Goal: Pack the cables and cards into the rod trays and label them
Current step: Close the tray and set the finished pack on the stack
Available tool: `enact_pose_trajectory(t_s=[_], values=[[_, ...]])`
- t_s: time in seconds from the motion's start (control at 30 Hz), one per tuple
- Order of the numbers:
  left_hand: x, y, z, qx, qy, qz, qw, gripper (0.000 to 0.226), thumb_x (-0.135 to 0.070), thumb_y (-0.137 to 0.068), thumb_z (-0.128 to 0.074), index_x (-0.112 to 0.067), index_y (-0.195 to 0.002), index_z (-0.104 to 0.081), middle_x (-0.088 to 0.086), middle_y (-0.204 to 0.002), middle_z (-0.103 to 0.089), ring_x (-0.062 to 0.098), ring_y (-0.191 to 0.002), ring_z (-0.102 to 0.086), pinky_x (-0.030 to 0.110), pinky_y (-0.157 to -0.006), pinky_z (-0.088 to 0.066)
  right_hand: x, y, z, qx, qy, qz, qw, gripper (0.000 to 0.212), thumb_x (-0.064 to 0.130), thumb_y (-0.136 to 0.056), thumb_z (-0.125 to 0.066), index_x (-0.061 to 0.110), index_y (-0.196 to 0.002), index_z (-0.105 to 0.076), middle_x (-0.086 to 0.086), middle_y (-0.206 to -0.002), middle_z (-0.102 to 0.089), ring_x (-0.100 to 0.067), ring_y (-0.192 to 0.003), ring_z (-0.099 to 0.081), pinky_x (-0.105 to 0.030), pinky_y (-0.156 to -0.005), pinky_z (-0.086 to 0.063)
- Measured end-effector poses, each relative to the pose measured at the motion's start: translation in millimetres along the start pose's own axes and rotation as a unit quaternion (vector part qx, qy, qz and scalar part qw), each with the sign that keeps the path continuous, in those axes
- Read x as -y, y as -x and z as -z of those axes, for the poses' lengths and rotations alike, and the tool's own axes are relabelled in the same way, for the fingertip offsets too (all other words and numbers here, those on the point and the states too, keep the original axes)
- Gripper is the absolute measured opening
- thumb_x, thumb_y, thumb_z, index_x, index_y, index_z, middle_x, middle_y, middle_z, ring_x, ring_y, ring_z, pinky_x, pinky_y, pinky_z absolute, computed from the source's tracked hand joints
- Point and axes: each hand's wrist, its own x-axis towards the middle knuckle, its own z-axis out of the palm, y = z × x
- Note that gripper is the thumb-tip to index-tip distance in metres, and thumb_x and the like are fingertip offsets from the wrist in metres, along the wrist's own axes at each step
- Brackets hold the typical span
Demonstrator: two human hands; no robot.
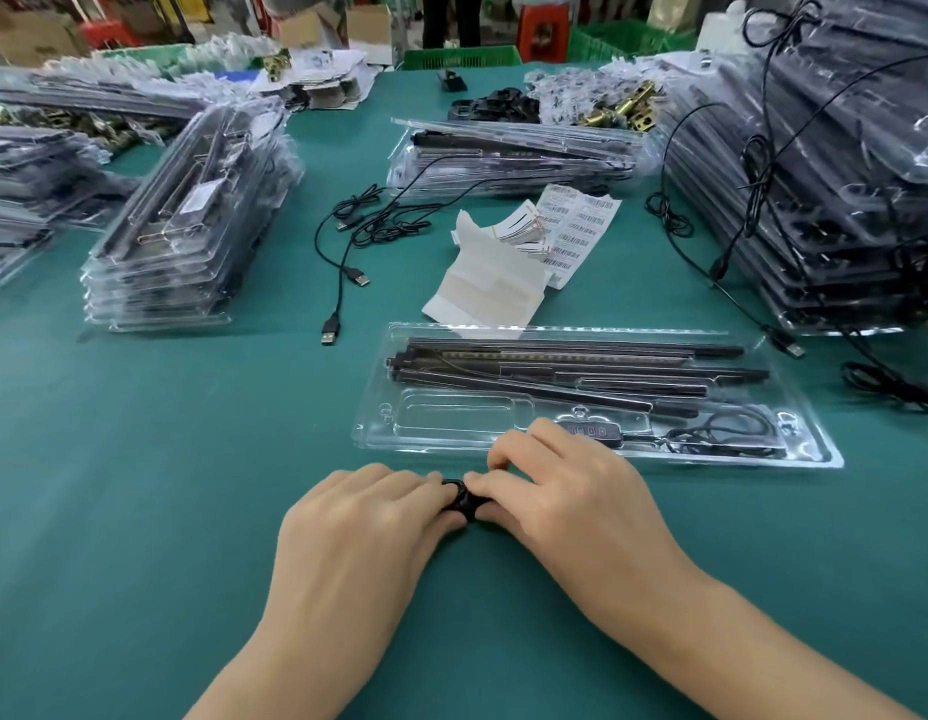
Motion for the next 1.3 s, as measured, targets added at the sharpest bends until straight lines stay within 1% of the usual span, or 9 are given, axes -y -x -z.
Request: enact_pose_trajectory(t_s=[0.17,0.3,0.43,0.53,0.77,1.0,1.13,1.2,1.3], values=[[-0.5,9.6,-7.0,-0.023,-0.04,-0.055,0.997,0.03,-0.041,-0.095,-0.056,-0.025,-0.1,-0.082,-0.012,-0.09,-0.077,0.012,-0.074,-0.072,0.03,-0.065,-0.056,-3.4,0.1,0.2,-0.021,-0.076,-0.024,0.997,0.013,0.025,-0.087,-0.081,0.019,-0.081,-0.072,0.007,-0.082,-0.064,-0.019,-0.076,-0.058,-0.036,-0.06,-0.05],[5.2,4.8,-7.3,-0.031,-0.038,-0.071,0.996,0.022,-0.037,-0.096,-0.06,-0.028,-0.094,-0.08,-0.014,-0.084,-0.073,0.013,-0.07,-0.069,0.03,-0.061,-0.054,-4.7,1.9,3.2,-0.008,-0.088,-0.026,0.996,0.018,0.027,-0.09,-0.076,0.018,-0.076,-0.07,0.007,-0.077,-0.063,-0.019,-0.074,-0.057,-0.036,-0.06,-0.051],[5.8,2.9,-8.3,-0.033,-0.03,-0.077,0.996,0.015,-0.031,-0.095,-0.065,-0.027,-0.089,-0.077,-0.014,-0.079,-0.069,0.014,-0.067,-0.066,0.03,-0.05,-0.052,-24.9,-6.3,16.0,-0.007,-0.108,-0.061,0.992,0.012,0.034,-0.09,-0.075,0.022,-0.09,-0.074,0.009,-0.095,-0.066,-0.018,-0.091,-0.059,-0.035,-0.076,-0.05],[7.2,1.0,-6.9,-0.02,-0.038,-0.097,0.994,0.023,-0.031,-0.097,-0.058,-0.025,-0.084,-0.076,-0.013,-0.076,-0.067,0.014,-0.064,-0.064,0.031,-0.047,-0.051,-38.2,-19.0,17.3,0.067,-0.042,-0.075,0.994,0.038,0.043,-0.083,-0.078,0.021,-0.114,-0.074,0.008,-0.112,-0.069,-0.02,-0.107,-0.061,-0.038,-0.087,-0.052],[15.2,-5.1,-2.7,0.006,-0.029,-0.137,0.99,0.029,-0.03,-0.1,-0.053,-0.022,-0.085,-0.076,-0.01,-0.076,-0.067,0.015,-0.064,-0.064,0.032,-0.047,-0.052,-49.5,-23.0,20.0,0.115,-0.083,-0.075,0.987,0.037,0.048,-0.088,-0.072,0.032,-0.122,-0.072,0.017,-0.119,-0.068,-0.012,-0.114,-0.059,-0.034,-0.087,-0.053],[25.3,-15.4,6.8,0.048,-0.023,-0.186,0.981,0.012,-0.035,-0.091,-0.075,-0.024,-0.096,-0.078,-0.012,-0.077,-0.067,0.015,-0.065,-0.065,0.027,-0.042,-0.048,-51.7,-15.4,11.9,0.066,-0.083,-0.071,0.992,0.017,0.037,-0.096,-0.063,0.021,-0.098,-0.071,0.008,-0.095,-0.073,-0.019,-0.096,-0.068,-0.041,-0.068,-0.057],[20.0,-8.0,4.2,0.069,-0.012,-0.146,0.987,0.031,-0.034,-0.1,-0.049,-0.024,-0.1,-0.078,-0.013,-0.082,-0.069,0.015,-0.069,-0.065,0.031,-0.045,-0.052,-44.7,-4.8,-1.3,-0.016,-0.061,-0.081,0.995,0.02,0.03,-0.099,-0.058,0.013,-0.094,-0.07,0.009,-0.08,-0.067,-0.014,-0.098,-0.07,-0.037,-0.059,-0.055],[16.6,-8.5,5.0,0.076,-0.009,-0.136,0.988,0.032,-0.03,-0.099,-0.049,-0.021,-0.097,-0.079,-0.011,-0.078,-0.068,0.016,-0.067,-0.065,0.032,-0.046,-0.053,-42.0,-2.2,-7.6,-0.039,-0.051,-0.093,0.994,0.025,0.032,-0.1,-0.054,0.013,-0.096,-0.07,0.008,-0.074,-0.064,-0.019,-0.077,-0.069,-0.036,-0.054,-0.053],[13.2,-13.7,8.1,0.087,0.001,-0.135,0.987,0.006,-0.019,-0.087,-0.072,-0.017,-0.089,-0.078,-0.008,-0.071,-0.064,0.018,-0.064,-0.063,0.031,-0.048,-0.054,-41.0,-1.1,-12.5,-0.061,-0.047,-0.102,0.992,0.03,0.035,-0.101,-0.049,0.013,-0.097,-0.069,0.009,-0.072,-0.062,-0.02,-0.062,-0.058,-0.031,-0.058,-0.052]])
